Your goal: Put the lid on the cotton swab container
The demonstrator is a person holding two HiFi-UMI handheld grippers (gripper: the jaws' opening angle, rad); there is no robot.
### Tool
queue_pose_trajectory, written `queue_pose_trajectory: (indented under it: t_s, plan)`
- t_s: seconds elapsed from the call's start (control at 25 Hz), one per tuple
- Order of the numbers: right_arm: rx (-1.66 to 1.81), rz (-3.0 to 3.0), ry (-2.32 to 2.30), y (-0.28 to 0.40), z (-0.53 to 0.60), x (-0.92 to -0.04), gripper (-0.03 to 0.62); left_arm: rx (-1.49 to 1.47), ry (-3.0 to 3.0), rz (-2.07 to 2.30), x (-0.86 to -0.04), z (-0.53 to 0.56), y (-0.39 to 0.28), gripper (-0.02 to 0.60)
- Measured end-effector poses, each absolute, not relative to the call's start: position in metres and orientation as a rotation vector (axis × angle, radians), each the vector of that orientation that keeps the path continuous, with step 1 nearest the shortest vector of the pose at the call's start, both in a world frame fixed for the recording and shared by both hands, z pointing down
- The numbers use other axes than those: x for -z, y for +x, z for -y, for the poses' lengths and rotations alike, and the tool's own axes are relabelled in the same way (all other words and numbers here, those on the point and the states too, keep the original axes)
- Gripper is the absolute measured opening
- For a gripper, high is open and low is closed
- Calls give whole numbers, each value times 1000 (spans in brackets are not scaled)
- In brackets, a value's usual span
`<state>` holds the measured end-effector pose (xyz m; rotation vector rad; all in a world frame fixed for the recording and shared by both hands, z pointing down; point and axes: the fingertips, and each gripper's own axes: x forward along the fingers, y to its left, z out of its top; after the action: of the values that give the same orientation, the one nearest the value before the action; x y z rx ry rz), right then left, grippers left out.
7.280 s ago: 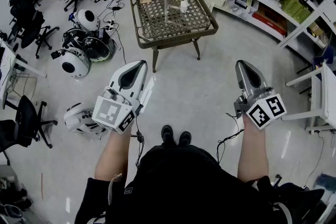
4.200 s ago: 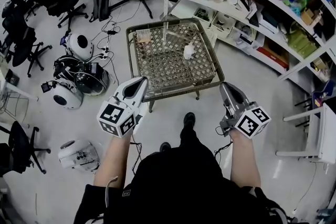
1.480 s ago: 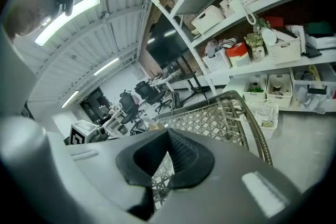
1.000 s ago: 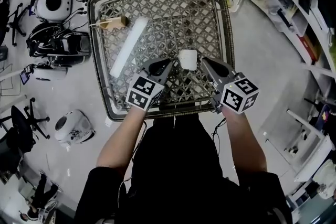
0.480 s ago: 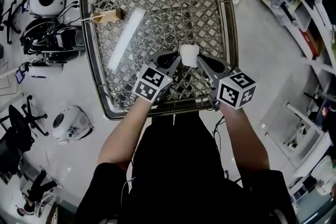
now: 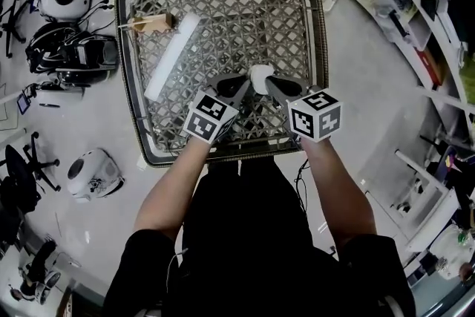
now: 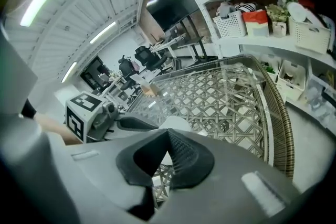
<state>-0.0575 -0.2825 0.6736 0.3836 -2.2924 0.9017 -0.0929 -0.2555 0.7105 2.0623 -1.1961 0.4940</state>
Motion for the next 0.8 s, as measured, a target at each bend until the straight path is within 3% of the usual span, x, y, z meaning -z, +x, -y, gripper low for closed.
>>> queue_pose_trajectory:
  t_s: [0.8]
  plan:
    - [-440, 2031, 226, -62, 274, -693, 12, -411, 2045, 1328, -655, 244, -135, 5]
